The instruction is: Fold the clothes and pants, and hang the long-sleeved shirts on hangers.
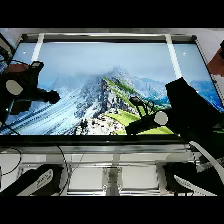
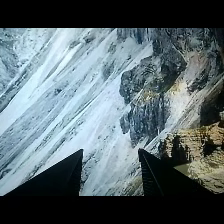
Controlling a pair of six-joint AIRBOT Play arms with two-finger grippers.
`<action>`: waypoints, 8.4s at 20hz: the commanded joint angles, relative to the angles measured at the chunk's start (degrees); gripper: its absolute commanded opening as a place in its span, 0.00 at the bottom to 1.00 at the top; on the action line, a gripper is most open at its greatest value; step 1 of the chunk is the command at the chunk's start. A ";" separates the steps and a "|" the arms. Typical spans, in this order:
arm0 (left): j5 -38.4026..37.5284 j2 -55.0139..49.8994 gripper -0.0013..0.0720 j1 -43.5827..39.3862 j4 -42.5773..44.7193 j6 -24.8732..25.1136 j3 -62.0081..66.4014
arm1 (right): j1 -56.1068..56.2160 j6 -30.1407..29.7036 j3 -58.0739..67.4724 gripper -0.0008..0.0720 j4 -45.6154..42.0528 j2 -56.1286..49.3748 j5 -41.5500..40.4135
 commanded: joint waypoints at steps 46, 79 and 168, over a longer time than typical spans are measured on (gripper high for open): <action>10.03 -22.88 0.61 14.36 57.55 -14.05 0.00 | 0.04 0.11 -0.02 0.04 0.04 0.02 -3.82; 14.60 -9.01 0.06 12.57 62.60 -8.07 1.40 | 0.04 0.17 -0.02 0.04 0.02 0.02 -3.87; -26.99 12.57 0.06 -34.16 19.04 -32.94 30.75 | 5.51 -17.79 61.51 0.04 -7.78 4.09 48.63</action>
